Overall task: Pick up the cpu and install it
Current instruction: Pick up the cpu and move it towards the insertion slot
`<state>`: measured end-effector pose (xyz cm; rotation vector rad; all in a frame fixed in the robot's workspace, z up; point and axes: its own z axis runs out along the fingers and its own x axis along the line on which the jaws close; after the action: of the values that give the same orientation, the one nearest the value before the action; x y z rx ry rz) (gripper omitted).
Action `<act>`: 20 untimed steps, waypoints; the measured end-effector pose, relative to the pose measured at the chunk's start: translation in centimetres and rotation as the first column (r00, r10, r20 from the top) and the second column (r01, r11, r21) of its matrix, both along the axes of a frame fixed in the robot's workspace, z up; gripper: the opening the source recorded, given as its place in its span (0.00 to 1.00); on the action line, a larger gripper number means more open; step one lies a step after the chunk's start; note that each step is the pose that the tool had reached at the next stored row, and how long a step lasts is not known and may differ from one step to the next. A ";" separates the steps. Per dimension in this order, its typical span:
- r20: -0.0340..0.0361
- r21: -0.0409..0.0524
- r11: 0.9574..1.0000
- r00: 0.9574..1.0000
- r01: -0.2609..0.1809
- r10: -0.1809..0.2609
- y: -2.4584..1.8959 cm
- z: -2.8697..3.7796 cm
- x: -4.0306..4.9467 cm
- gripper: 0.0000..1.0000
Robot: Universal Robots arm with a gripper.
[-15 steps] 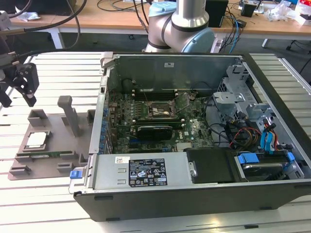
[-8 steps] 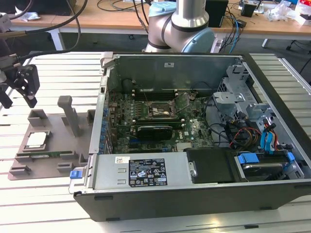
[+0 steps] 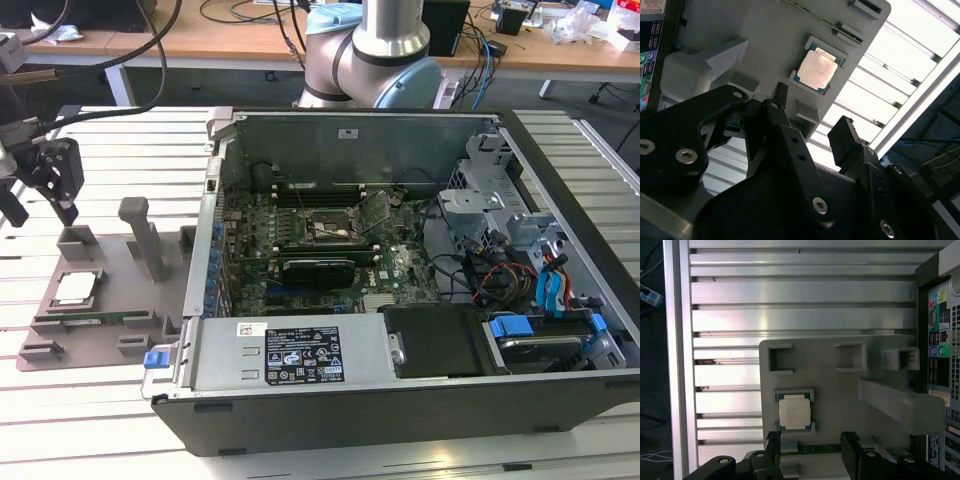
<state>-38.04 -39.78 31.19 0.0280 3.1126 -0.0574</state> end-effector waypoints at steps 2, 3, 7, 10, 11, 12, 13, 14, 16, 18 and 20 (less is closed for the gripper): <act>0.000 0.000 1.000 1.000 0.000 0.000 0.00 -0.14 0.00 0.60; 0.000 0.000 1.000 1.000 0.000 0.000 0.00 -0.21 0.00 0.60; 0.000 0.000 1.000 1.000 0.000 0.000 0.00 -0.67 0.00 0.60; 0.000 0.000 1.000 1.000 0.000 0.000 0.00 -0.91 0.00 0.60; 0.000 0.000 1.000 1.000 0.000 0.000 0.00 -0.96 0.00 0.60; 0.000 0.000 1.000 1.000 0.000 0.000 0.00 -1.06 0.00 0.60; 0.000 0.000 1.000 1.000 0.000 0.000 0.00 -1.11 0.00 0.60; 0.000 0.000 1.000 1.000 0.000 0.000 0.00 -1.16 0.00 0.60; 0.000 0.000 1.000 1.000 0.000 0.000 0.00 -1.36 0.00 0.60; 0.000 0.000 1.000 1.000 0.000 0.000 0.00 -1.54 0.00 0.60; 0.000 0.000 1.000 1.000 0.000 0.000 0.00 -1.63 0.00 0.60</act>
<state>-38.04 -39.78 29.55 0.0280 3.1127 -0.0574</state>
